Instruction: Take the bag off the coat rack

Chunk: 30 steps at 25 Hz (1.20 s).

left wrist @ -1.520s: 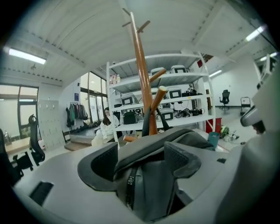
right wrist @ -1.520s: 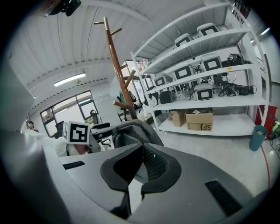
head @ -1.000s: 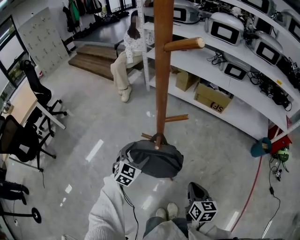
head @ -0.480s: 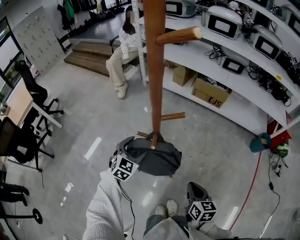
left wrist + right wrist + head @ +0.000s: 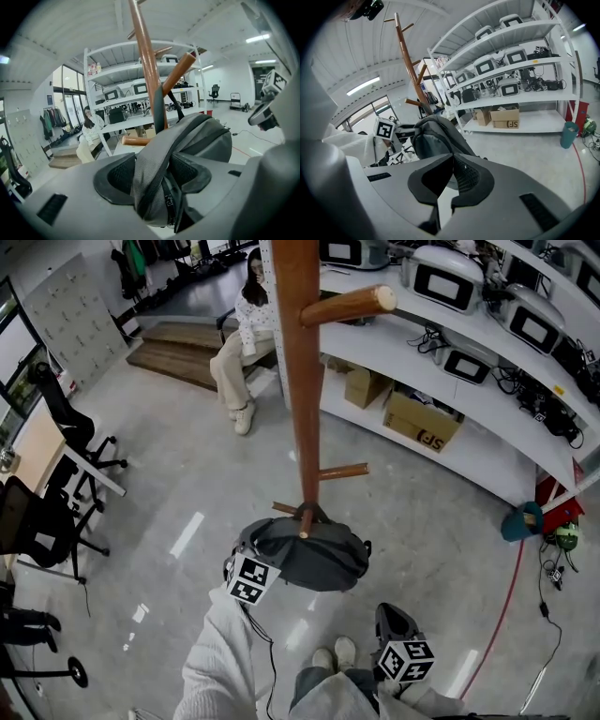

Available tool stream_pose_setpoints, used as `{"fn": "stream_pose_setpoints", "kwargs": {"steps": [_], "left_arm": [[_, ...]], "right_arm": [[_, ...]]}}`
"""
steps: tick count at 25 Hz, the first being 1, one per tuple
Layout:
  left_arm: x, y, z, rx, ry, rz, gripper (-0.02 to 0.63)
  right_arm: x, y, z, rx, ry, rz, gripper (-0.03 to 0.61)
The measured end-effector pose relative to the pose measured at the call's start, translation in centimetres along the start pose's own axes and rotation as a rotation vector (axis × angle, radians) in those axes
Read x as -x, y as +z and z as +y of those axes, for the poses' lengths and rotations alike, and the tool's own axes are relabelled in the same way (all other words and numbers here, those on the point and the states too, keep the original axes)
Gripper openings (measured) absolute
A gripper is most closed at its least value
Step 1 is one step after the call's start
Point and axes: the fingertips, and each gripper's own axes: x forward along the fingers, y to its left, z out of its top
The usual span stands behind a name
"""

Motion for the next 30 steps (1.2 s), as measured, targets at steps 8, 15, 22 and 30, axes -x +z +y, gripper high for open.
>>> {"fn": "stream_pose_setpoints", "kwargs": {"steps": [8, 15, 22, 30], "left_arm": [[0.6, -0.2, -0.8, 0.055, 0.113, -0.007, 0.140], [1.5, -0.2, -2.1, 0.147, 0.119, 0.054, 0.108], [2.8, 0.8, -4.9, 0.366, 0.090, 0.071, 0.087], [4.3, 3.0, -6.4, 0.579, 0.080, 0.034, 0.084]], "right_arm": [[-0.2, 0.3, 0.1, 0.007, 0.006, -0.002, 0.011], [0.2, 0.4, 0.5, 0.003, 0.011, -0.011, 0.011], [0.9, 0.4, -0.2, -0.010, -0.002, -0.027, 0.011], [1.4, 0.6, -0.6, -0.015, 0.001, -0.038, 0.011]]}}
